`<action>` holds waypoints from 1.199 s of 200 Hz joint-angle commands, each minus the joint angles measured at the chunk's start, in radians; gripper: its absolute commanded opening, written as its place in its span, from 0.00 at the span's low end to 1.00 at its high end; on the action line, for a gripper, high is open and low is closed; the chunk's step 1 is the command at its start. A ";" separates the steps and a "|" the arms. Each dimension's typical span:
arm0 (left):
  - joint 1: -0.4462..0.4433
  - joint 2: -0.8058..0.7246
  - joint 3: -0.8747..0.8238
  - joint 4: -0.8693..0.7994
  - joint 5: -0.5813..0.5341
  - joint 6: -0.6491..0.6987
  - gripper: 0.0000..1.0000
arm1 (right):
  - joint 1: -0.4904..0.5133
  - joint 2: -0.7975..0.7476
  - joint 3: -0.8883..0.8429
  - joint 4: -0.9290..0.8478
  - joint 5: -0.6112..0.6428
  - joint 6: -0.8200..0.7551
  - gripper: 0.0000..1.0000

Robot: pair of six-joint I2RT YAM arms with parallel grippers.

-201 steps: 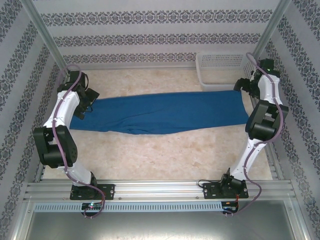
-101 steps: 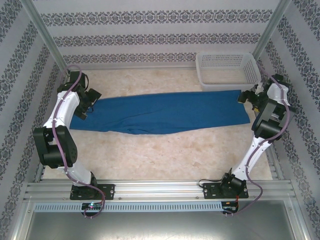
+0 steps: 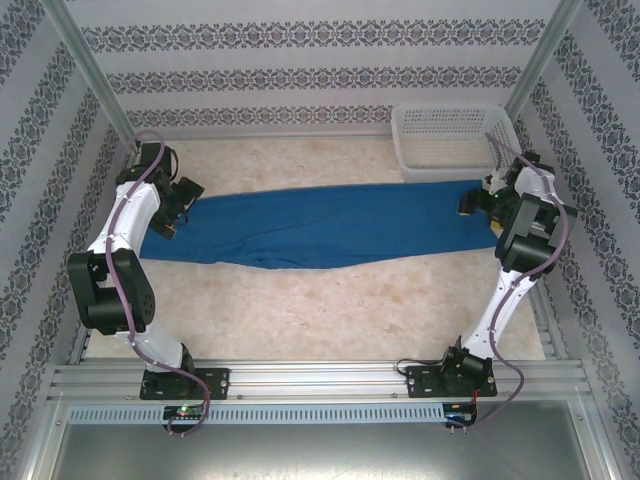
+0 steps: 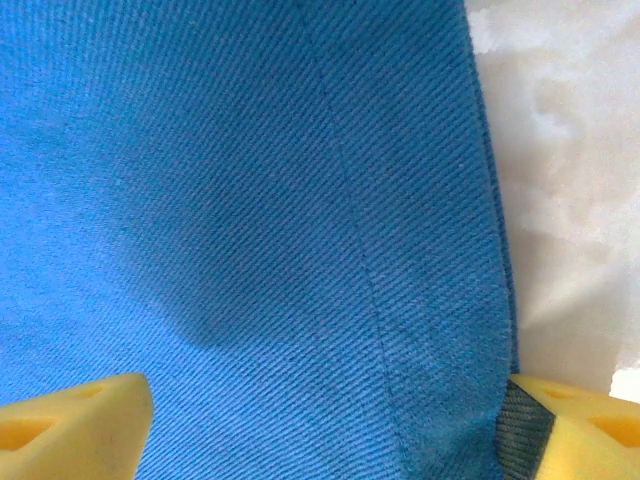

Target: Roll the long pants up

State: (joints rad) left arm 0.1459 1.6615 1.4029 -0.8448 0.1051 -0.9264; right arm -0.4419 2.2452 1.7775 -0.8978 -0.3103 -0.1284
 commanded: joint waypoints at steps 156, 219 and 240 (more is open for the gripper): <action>0.012 0.001 -0.002 0.020 0.004 0.023 1.00 | 0.142 0.044 -0.052 0.045 0.368 -0.058 0.44; 0.015 0.013 0.002 0.036 0.010 0.028 1.00 | 0.185 -0.052 -0.112 0.033 0.396 0.041 0.00; 0.015 0.027 0.021 0.021 0.004 0.034 1.00 | 0.190 -0.146 -0.123 0.031 0.373 0.132 0.00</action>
State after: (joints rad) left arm 0.1459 1.6630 1.4029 -0.8227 0.1051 -0.9192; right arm -0.2703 2.1906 1.6905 -0.8154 0.0795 -0.1120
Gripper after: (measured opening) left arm 0.998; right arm 0.084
